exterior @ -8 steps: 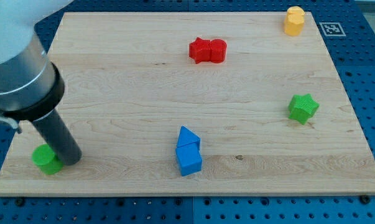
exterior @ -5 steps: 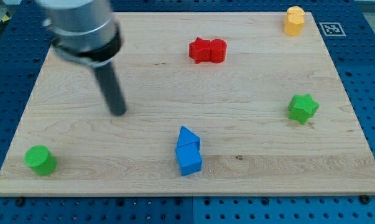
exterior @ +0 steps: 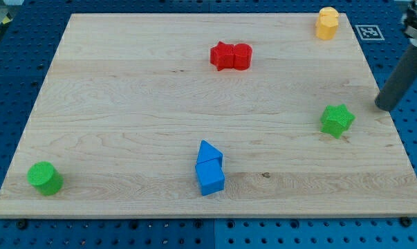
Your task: Move green star to the center
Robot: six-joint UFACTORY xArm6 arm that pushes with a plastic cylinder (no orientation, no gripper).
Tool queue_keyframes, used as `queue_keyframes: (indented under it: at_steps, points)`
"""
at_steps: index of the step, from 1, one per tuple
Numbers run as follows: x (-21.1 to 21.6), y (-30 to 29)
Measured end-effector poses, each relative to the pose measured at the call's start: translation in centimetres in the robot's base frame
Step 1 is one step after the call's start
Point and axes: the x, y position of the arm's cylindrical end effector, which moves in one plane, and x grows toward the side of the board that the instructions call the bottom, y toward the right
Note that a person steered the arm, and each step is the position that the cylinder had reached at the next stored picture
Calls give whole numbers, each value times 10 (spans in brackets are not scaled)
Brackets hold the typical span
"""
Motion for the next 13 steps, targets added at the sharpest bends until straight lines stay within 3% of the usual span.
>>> queue_keyframes:
  at_steps: [3,4,6,8,11,13]
  points:
    - [23,-116]
    - [30,-123]
    - [88,-85]
    - [58,-108]
    - [28,-233]
    - [-10,-241]
